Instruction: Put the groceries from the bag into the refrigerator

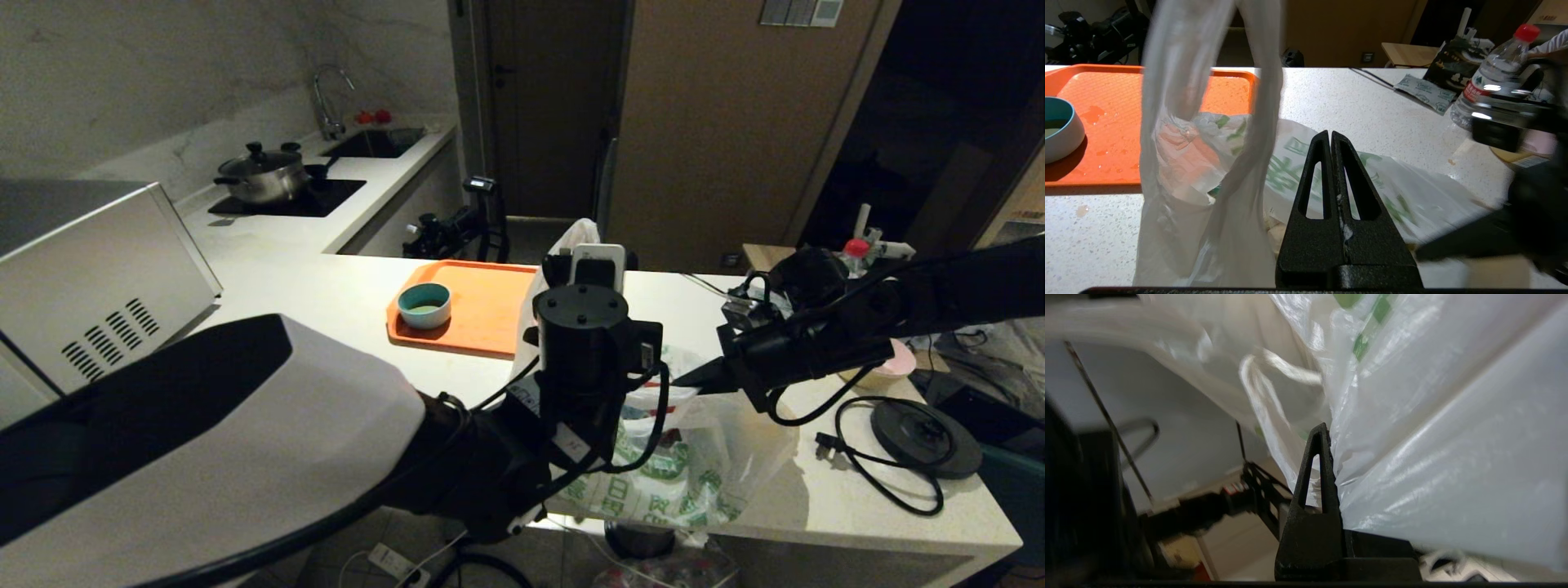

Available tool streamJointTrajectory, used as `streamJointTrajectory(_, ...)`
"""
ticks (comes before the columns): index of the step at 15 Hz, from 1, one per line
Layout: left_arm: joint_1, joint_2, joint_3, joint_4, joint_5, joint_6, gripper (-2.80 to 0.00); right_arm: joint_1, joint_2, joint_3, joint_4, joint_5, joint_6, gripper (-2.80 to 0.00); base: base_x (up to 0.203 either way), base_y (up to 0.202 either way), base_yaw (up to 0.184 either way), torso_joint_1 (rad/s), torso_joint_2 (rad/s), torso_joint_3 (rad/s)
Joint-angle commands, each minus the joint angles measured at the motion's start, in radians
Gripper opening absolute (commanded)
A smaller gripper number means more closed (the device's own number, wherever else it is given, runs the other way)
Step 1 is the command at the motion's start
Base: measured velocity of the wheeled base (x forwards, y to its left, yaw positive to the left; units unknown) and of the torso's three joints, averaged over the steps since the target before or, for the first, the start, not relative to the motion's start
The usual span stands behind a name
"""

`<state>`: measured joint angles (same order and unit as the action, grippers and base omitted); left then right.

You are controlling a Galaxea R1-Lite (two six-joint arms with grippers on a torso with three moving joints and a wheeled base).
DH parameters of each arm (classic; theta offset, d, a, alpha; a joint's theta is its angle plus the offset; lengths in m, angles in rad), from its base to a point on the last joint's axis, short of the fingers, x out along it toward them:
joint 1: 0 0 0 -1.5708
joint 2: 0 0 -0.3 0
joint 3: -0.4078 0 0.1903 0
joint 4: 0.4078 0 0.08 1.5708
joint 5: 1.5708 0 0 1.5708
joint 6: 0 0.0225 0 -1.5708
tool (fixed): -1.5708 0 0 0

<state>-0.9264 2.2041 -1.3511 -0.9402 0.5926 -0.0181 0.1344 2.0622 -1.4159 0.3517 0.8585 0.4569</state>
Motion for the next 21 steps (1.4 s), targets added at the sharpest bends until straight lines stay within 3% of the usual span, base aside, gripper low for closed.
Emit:
streamJointTrajectory(1, -0.002, 0.014, -0.003, -0.003, 0.001, 0.0, -2.8, -0.016, -0.071, 0.074, 0.003, 0.007, -0.021, -2.8, 0.0, 0.0, 0.0, 0.0, 0.0, 0.0)
streamJointTrajectory(6, -0.002, 0.082, -0.032, -0.004, -0.004, 0.004, -2.8, -0.137, -0.094, 0.126, -0.003, 0.022, -0.069, -2.8, 0.0, 0.0, 0.0, 0.0, 0.0, 0.0)
streamJointTrajectory(7, 0.001, 0.101, -0.036, -0.004, -0.004, 0.046, -2.8, -0.147, -0.093, 0.127, -0.016, 0.023, -0.069, -2.8, 0.0, 0.0, 0.0, 0.0, 0.0, 0.0)
streamJointTrajectory(9, 0.02, 0.131, -0.048, -0.005, -0.023, 0.121, -2.8, -0.15, -0.089, 0.123, -0.028, 0.024, -0.069, -2.8, 0.0, 0.0, 0.0, 0.0, 0.0, 0.0)
streamJointTrajectory(16, 0.131, 0.227, -0.214, 0.005, -0.032, 0.135, -2.8, -0.154, -0.089, 0.117, -0.045, 0.045, -0.068, -2.8, 0.0, 0.0, 0.0, 0.0, 0.0, 0.0)
streamJointTrajectory(21, 0.202, 0.226, -0.217, 0.015, -0.035, 0.136, -2.8, -0.162, -0.099, 0.12, -0.059, 0.057, -0.068, -2.8, 0.0, 0.0, 0.0, 0.0, 0.0, 0.0)
